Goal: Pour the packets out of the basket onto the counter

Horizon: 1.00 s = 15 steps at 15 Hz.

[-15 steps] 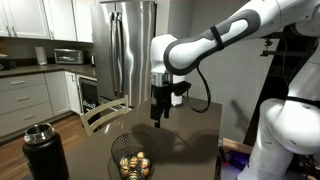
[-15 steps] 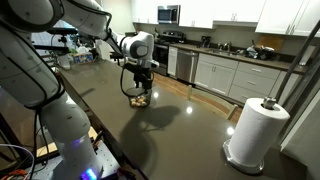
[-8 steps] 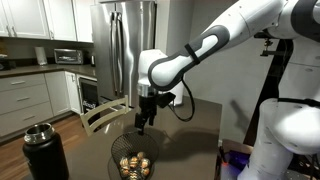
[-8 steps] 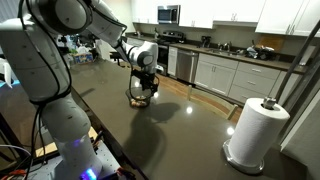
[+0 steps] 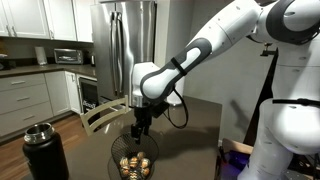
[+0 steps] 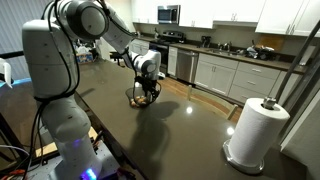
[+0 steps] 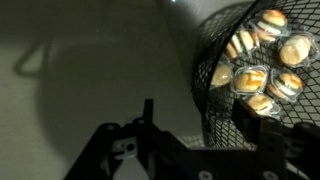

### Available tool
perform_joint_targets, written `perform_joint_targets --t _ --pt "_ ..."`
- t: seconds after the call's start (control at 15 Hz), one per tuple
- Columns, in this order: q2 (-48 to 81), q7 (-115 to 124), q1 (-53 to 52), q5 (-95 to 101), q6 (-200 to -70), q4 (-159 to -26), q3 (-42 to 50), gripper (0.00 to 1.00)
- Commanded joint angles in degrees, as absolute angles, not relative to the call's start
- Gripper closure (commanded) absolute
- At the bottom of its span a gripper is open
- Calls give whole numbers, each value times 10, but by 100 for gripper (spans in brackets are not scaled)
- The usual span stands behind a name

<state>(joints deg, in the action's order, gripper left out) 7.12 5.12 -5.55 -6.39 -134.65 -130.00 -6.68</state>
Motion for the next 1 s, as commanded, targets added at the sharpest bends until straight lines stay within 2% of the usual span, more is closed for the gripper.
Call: perform_joint_targets --t 0.0,0.47,0.6,0.93 --pt "88 29 -56 -83 -1348 -1293 -68 50" --pt "89 51 -63 -66 -1341 -1298 -72 95" --pt "80 64 -68 -53 -1339 -1301 -71 100" --pt "35 80 -79 -37 -1307 -1302 -72 100"
